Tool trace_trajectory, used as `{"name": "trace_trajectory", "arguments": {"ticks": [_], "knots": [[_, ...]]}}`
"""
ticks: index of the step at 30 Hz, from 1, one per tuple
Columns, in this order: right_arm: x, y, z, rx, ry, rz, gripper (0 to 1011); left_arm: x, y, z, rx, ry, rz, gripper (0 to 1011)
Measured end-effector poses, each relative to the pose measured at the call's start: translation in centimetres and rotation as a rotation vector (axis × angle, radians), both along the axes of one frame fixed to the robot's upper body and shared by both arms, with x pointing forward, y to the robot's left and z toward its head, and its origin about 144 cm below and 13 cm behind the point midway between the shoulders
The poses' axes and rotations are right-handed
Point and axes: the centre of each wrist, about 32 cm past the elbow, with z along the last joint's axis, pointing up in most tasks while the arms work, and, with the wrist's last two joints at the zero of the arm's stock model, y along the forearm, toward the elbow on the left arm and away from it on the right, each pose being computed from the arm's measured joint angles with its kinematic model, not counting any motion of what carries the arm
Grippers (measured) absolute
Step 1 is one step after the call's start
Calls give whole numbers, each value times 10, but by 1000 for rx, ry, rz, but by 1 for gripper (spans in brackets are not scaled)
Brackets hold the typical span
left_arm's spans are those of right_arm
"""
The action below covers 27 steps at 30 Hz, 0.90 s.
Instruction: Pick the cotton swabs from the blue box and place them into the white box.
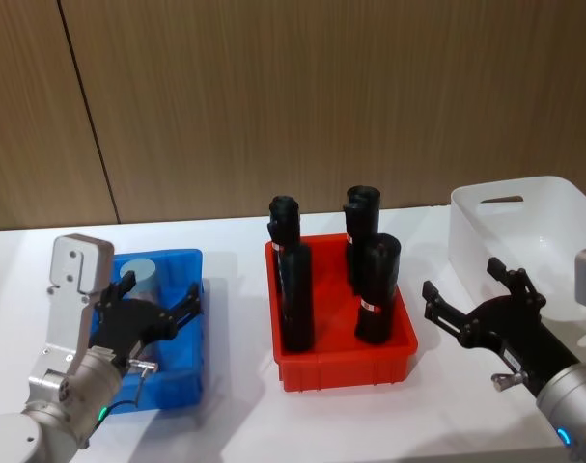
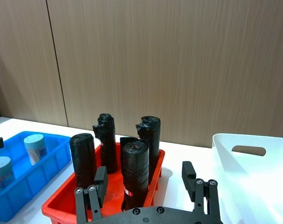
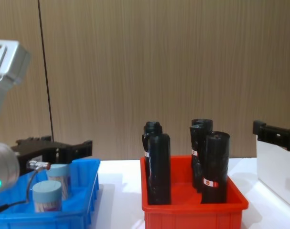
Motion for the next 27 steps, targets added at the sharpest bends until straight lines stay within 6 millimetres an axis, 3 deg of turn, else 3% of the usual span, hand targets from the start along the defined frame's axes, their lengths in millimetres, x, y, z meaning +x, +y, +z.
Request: {"name": "trace_trajectory", "arguments": {"ticks": [27], "knots": [[0, 0, 0, 0, 0, 0, 1002, 19, 28, -17, -15, 112, 66, 1004]]}}
